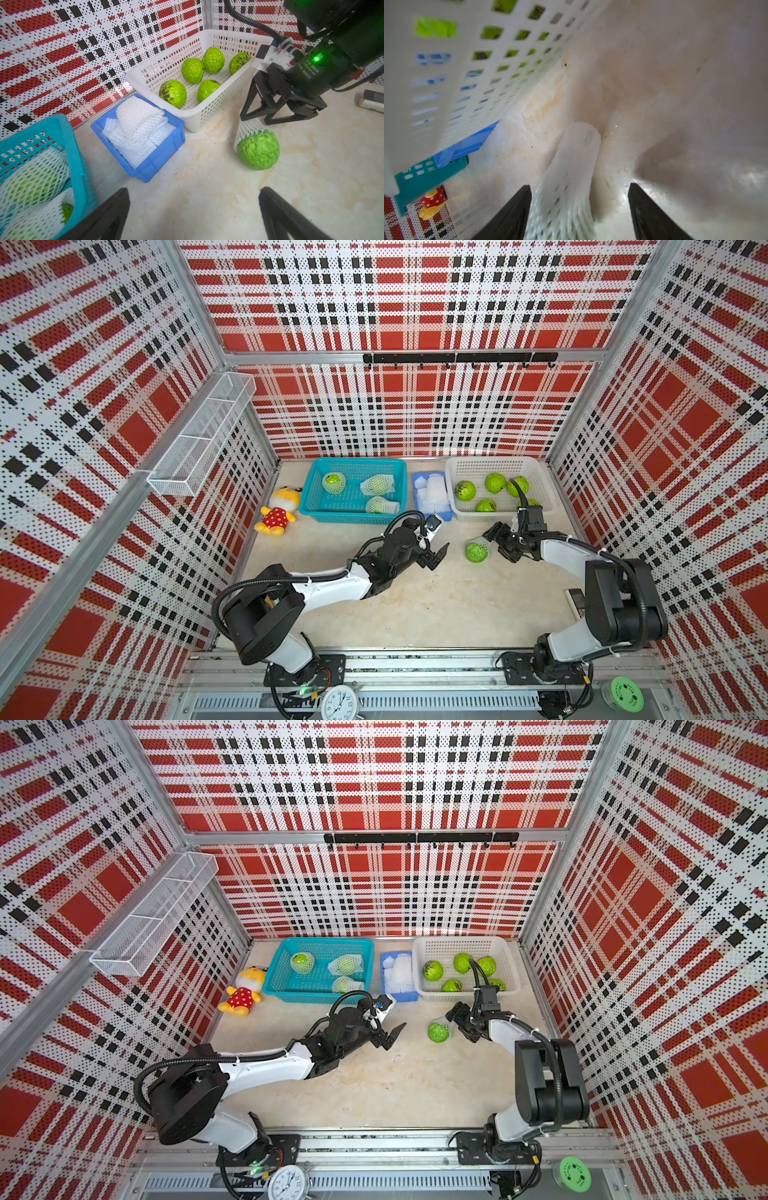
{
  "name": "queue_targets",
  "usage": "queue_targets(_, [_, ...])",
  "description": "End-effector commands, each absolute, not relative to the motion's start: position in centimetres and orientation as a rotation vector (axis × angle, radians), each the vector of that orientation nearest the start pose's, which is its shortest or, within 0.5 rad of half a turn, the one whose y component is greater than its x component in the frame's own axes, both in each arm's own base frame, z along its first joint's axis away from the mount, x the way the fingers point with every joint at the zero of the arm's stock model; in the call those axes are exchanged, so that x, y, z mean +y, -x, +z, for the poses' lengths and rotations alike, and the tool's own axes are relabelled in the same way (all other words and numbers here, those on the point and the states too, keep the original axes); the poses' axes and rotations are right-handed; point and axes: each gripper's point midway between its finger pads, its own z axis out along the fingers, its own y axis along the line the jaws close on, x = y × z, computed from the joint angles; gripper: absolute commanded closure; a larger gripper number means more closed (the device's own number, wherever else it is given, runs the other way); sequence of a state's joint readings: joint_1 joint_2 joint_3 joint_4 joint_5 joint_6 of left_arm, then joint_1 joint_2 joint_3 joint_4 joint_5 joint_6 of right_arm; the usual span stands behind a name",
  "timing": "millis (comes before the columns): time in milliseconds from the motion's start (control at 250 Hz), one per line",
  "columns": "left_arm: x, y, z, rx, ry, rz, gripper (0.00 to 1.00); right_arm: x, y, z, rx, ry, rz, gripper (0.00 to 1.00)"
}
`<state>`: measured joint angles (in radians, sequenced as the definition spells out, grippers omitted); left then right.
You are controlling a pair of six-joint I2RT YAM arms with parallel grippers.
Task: Sleeve custard apples in foam nets
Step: Put on the foam net on the custard apple.
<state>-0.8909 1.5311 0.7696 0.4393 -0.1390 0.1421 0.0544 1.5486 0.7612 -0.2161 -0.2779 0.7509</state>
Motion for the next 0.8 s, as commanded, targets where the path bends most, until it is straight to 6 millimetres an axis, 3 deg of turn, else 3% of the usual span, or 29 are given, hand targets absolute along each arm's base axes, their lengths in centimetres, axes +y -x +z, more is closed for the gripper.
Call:
queue_targets(0, [-34.9,-31.0,18.3,1.678,-0.849,-0.384,0.0,6.3,-38.1,5.9,2.436,-0.782,0.623,0.26])
queue_targets(324, [-35.0,-31.0,17.9,1.684,-0.857,-0.384,0.0,6.2,-39.0,5.4,2.401,-0.755,0.593,0.35])
queue_targets(708, [-35.1,-31.0,17.7,1.69,-0.854,-0.394,0.0,6.7,-38.2,5.8,2.381,-0.722,0.593,0.63])
queue_targets(796, [-35.2,-30.9,17.7,1.69,-0.856,-0.397,0.0,6.9,-37.6,6.1,2.378,-0.712,0.59,0.66])
